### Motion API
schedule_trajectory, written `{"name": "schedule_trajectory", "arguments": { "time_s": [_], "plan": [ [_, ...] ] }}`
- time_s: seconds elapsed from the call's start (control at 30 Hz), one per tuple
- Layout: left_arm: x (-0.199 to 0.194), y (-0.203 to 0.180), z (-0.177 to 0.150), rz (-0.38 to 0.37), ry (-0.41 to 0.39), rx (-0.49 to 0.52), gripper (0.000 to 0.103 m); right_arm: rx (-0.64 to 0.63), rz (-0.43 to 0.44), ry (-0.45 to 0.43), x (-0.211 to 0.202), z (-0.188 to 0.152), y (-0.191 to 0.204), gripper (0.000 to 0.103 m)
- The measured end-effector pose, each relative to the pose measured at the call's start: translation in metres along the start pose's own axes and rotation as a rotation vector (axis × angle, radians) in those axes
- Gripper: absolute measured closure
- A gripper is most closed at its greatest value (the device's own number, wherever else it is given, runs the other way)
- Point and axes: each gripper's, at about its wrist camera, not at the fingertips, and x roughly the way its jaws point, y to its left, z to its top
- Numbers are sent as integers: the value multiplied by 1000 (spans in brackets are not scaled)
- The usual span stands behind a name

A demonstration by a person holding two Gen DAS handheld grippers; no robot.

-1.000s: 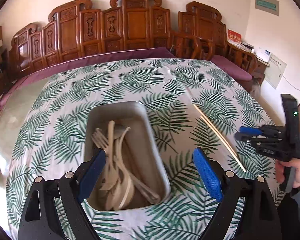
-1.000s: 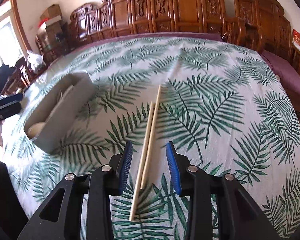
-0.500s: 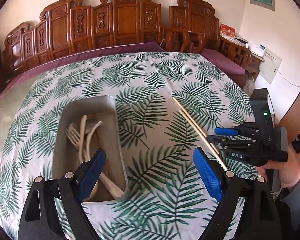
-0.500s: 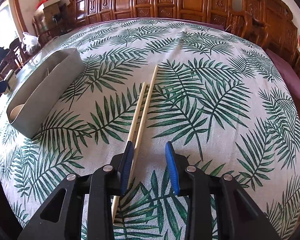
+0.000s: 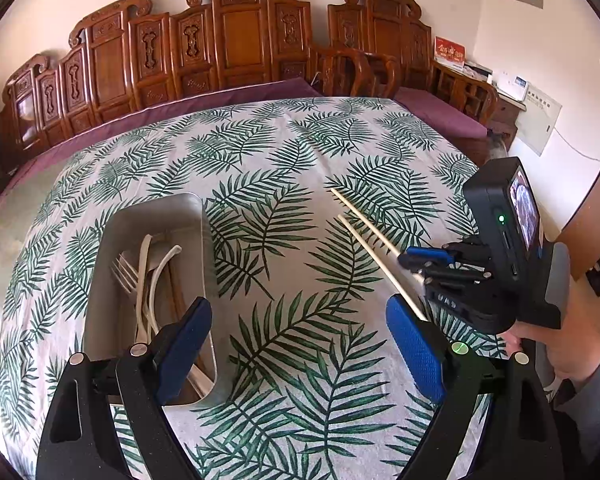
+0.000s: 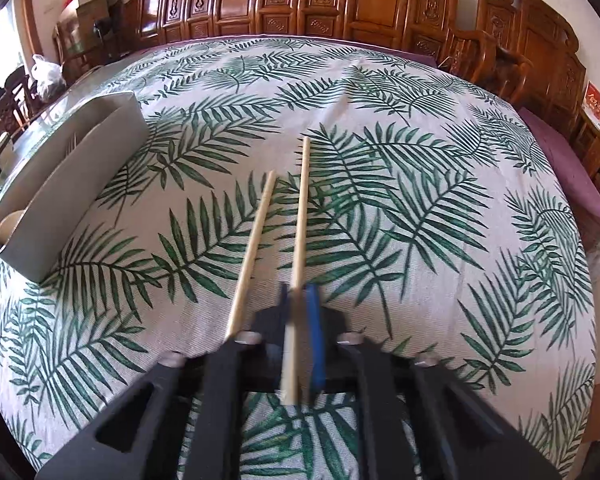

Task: Organize utensils
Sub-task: 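Move both open tools away from the tray toward the wooden chopsticks, then grasp one wooden chopstick with the right tool while the left tool grasps the other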

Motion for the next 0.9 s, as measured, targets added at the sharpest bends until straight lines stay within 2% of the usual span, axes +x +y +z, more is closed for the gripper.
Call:
{"name": "schedule_trajectory", "arguments": {
  "time_s": [0.13,0.57,0.73,0.9],
  "plan": [
    [7,-9,3,-6,15,7,18,45,65,2,-5,-5,-13,97],
    [71,-62,15,-74,108,28,18,165,71,-46,-29,-27,-72,97],
    [97,-83,15,-58,132,80,32,181,74,-53,-29,-28,-77,97],
    [116,-93,12,-55,168,89,45,182,72,-52,-28,-28,-79,97]
  ]
}}
